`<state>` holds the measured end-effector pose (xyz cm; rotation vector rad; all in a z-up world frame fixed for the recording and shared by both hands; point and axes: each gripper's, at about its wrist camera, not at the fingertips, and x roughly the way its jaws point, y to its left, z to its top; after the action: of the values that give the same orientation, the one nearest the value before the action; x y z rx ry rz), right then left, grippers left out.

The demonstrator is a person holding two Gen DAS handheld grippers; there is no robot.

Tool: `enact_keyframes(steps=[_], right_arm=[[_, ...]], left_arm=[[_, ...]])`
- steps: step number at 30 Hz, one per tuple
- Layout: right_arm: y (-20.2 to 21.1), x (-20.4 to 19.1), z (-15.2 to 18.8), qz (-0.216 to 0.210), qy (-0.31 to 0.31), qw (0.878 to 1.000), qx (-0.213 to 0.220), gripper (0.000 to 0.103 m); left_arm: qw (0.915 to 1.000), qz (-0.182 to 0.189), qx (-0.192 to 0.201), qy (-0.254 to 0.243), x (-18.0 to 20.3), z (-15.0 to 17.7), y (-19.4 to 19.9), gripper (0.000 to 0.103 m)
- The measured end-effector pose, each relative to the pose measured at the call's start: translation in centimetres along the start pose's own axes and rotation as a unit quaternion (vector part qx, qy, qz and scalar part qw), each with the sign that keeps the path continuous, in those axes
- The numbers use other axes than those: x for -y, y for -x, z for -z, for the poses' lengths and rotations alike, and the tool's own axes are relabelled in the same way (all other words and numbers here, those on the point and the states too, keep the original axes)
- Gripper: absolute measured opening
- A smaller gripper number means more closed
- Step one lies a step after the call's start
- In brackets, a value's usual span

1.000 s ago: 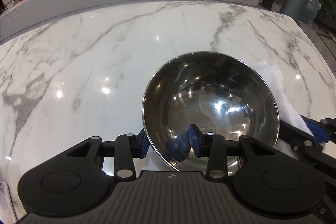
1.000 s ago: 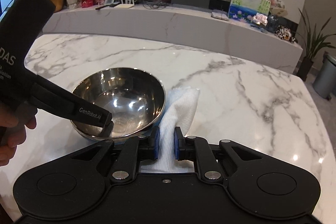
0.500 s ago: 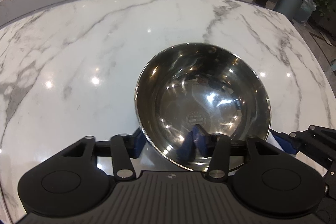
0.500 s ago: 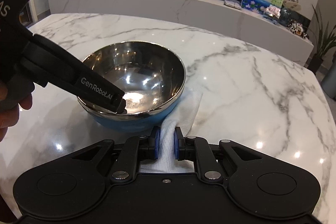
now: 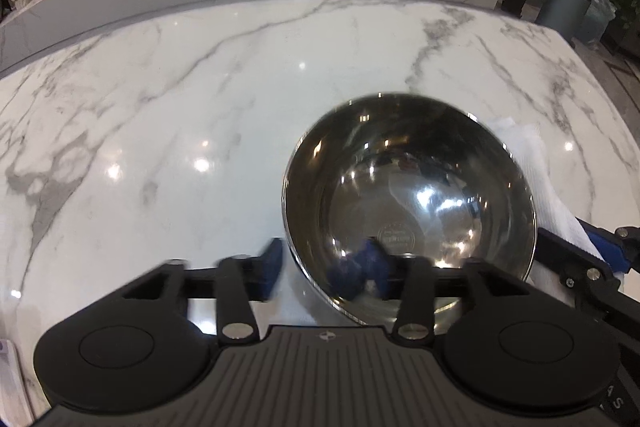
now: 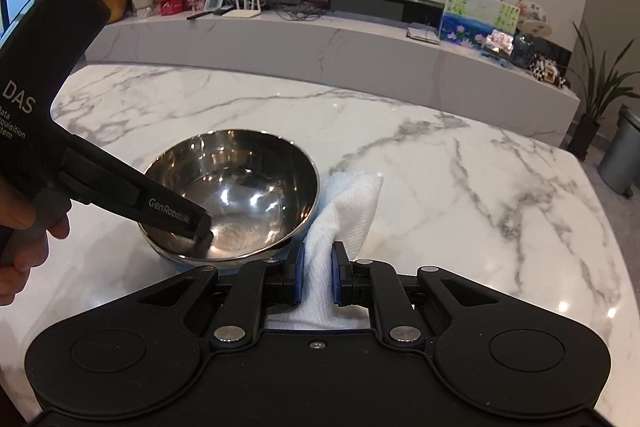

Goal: Clean bowl
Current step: 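Rub the cloth along the blue exterior with the right gripper while the left gripper holds the tilted bowl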

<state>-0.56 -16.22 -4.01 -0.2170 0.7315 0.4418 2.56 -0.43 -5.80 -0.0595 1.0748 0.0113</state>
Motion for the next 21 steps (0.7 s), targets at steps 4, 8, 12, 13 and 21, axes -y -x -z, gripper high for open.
enact_keyframes(steps=[4, 8, 12, 13, 21], right_arm=[[-0.7, -0.4, 0.3, -0.003, 0.005, 1.0, -0.015, 0.012], [-1.2, -0.7, 0.6, -0.008, 0.006, 1.0, -0.026, 0.012], [-1.8, -1.3, 0.9, -0.016, 0.015, 0.999, -0.04, 0.012], [-2.0, -1.4, 1.0, -0.017, 0.016, 0.999, -0.042, 0.012], [-1.1, -0.4, 0.6, -0.011, 0.0, 1.0, -0.018, 0.012]], left_arm=[[1.0, 0.008, -0.002, 0.005, 0.0, 0.2, 0.0, 0.051], [0.9999, 0.009, -0.001, 0.004, 0.0, 0.3, 0.1, 0.051], [0.9999, 0.011, 0.001, 0.003, 0.0, 0.3, 0.1, 0.051], [0.9999, 0.013, 0.003, 0.002, 0.0, 0.4, 0.1, 0.051], [0.9998, 0.011, 0.016, -0.007, 0.2, 0.7, 0.4, 0.036]])
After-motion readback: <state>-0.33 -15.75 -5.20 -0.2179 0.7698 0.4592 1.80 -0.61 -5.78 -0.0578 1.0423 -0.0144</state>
